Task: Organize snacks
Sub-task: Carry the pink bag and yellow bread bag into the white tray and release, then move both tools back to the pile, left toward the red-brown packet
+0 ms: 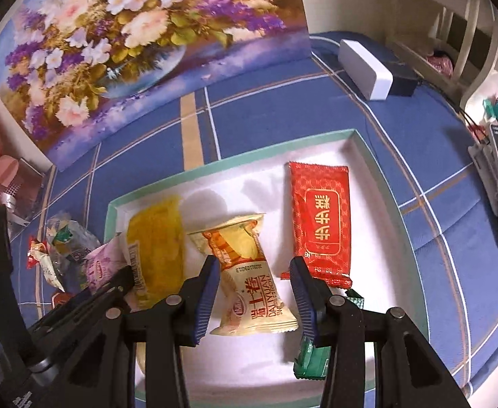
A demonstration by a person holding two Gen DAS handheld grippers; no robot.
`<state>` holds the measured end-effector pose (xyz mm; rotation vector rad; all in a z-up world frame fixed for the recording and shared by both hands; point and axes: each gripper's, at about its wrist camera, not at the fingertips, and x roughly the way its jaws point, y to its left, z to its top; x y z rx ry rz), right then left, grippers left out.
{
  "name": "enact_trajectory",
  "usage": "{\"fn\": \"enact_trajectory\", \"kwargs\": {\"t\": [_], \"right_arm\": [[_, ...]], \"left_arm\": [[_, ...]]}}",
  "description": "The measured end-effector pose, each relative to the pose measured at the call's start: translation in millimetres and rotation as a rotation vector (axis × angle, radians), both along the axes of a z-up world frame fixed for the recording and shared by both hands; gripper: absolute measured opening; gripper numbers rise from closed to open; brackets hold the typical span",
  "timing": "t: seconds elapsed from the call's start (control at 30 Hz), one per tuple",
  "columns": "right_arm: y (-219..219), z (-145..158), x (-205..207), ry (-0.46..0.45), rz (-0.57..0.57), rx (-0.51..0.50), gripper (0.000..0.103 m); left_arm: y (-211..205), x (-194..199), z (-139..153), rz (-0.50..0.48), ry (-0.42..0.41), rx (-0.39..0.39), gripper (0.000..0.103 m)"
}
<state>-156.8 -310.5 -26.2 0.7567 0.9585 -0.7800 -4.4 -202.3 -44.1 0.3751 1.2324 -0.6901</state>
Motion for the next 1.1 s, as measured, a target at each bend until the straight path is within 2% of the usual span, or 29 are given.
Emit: {"fn": "enact_trajectory", "kwargs": {"t": [0.3,0.43,0.63,0.7,0.77,0.9,1.0,1.1], "right_arm": [[-6,-12,-1,0.025,-0.015,0.029,0.046],[-7,-13,-3,0.024,-0.027,0.037,0.046],[-9,-2,-6,0.018,-0.036,0.024,0.047],[-8,4,-6,0.013,-0.034,0.014,0.054],[-7,8,-7,0.009,-0.034,0.006,0.073],[-6,16,-8,-0.013,-0.029,0.0,0.074],[-6,17,-9,-0.028,-0.024,0.007,0.081],[-5,16,-9,-0.037,-0.025,0.022,0.086]], "left_arm": [[-15,-5,-18,-0.017,0.032,0.004,0.039],[-16,-4,-18,-0.018,0.028,0.009,0.04],[-13,8,-13,0.017,0.124,0.001,0.042],[-10,10,-6,0.022,0.123,-0.003,0.043],[-7,12,2,0.026,0.108,-0.008,0.045],[0,13,20,0.04,0.081,-0.041,0.055],[4,15,29,0.048,0.054,-0.047,0.063],[10,17,30,0.065,0.038,-0.048,0.065]]}}
